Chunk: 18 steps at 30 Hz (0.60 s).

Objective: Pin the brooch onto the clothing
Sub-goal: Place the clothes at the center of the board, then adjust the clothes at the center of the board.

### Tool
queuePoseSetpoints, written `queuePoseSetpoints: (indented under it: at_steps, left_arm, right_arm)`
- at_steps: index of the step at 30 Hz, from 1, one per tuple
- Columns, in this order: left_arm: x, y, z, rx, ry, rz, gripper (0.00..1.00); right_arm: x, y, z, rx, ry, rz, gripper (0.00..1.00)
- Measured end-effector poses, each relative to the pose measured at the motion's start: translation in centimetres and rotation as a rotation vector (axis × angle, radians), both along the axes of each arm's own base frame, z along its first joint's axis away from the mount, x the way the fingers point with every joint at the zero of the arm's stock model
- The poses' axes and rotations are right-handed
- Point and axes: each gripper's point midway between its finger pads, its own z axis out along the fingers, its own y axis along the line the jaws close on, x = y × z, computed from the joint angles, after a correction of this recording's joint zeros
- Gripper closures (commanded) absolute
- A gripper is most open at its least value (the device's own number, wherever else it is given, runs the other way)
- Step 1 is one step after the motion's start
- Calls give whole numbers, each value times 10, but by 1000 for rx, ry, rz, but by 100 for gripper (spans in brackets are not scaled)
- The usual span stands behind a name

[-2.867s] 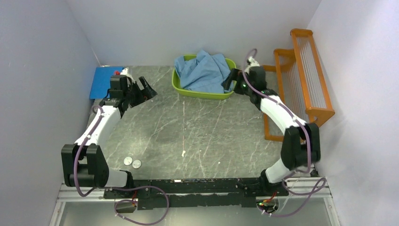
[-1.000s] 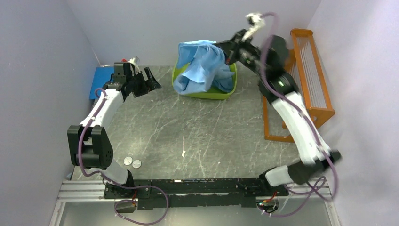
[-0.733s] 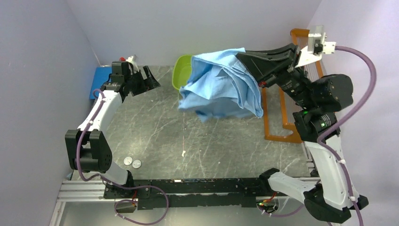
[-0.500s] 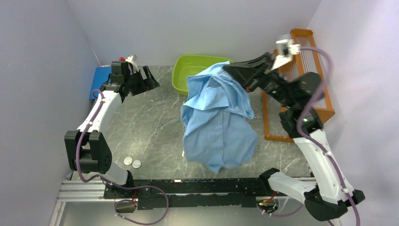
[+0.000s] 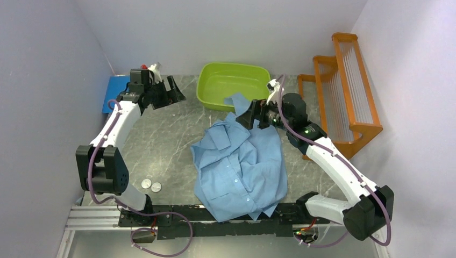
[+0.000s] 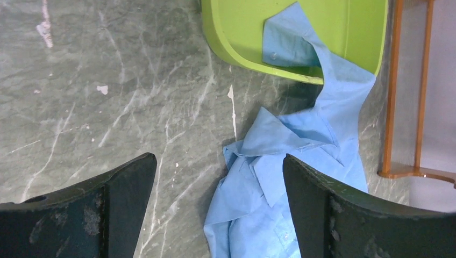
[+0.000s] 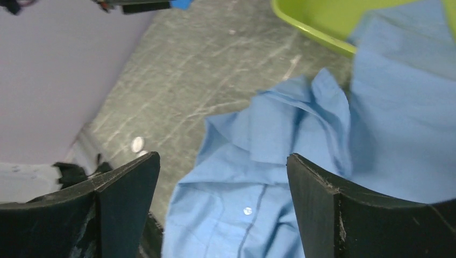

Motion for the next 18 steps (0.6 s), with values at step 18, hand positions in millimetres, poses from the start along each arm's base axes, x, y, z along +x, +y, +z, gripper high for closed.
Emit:
queuePoseSetpoints:
  at_steps: [18]
  left_arm:
    - [-6,-48,-47,153,134,-184,6]
  right_arm:
    - [110,-125,-170,-241,403,-486,3]
